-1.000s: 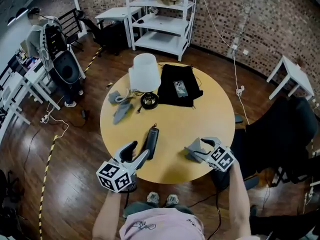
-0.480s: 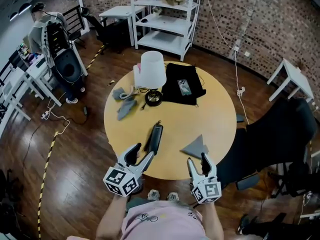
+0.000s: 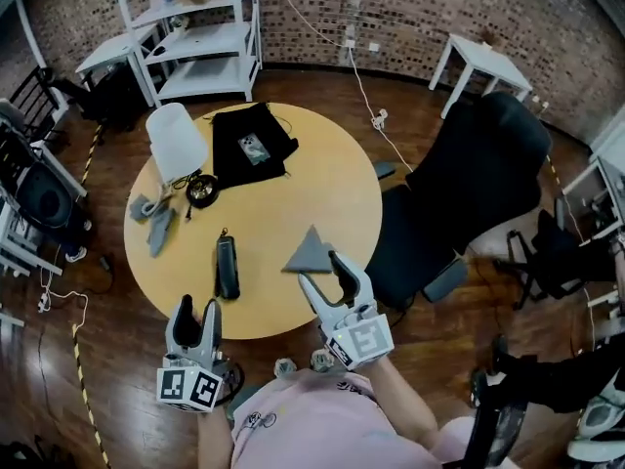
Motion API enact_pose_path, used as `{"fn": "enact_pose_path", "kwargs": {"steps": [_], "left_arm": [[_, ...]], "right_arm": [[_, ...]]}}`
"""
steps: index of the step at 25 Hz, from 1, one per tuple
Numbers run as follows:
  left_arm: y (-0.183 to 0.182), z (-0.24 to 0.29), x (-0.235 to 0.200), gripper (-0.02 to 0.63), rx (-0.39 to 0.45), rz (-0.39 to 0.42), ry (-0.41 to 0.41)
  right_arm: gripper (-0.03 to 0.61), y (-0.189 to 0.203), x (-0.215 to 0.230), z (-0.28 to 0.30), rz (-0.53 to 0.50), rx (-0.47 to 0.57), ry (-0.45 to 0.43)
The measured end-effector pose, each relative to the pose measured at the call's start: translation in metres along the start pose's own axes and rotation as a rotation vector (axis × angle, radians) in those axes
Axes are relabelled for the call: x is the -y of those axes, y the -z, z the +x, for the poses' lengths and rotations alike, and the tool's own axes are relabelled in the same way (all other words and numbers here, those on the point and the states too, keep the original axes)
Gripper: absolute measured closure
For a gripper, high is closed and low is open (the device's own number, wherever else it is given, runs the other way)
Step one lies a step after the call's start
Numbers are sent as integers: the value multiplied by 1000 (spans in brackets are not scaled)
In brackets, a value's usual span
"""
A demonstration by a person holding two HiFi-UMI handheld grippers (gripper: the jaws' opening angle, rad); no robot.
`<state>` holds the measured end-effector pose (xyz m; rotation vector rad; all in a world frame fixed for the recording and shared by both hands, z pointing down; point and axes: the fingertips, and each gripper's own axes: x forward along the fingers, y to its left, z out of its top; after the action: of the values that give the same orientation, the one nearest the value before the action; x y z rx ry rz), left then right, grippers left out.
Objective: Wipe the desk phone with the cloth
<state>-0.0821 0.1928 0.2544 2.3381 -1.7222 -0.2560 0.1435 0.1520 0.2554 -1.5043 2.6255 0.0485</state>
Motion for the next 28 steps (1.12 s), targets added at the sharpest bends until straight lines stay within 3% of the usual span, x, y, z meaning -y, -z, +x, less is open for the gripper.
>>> {"fn": "enact_pose_path", "kwargs": {"steps": [10,16,28], "left_arm": [[-15,-13,9,362,5,-13,-22],[-14,-17,9,363,13,-16,-30],[-11,-19,2,362,16,-17,-40]], "right_arm": [[318,-4,-4,-10,-2,-34,-2],[334,2,-19,-7,-18,-48,-62],[334,12,-23,-5,-16,-70,-70]]}}
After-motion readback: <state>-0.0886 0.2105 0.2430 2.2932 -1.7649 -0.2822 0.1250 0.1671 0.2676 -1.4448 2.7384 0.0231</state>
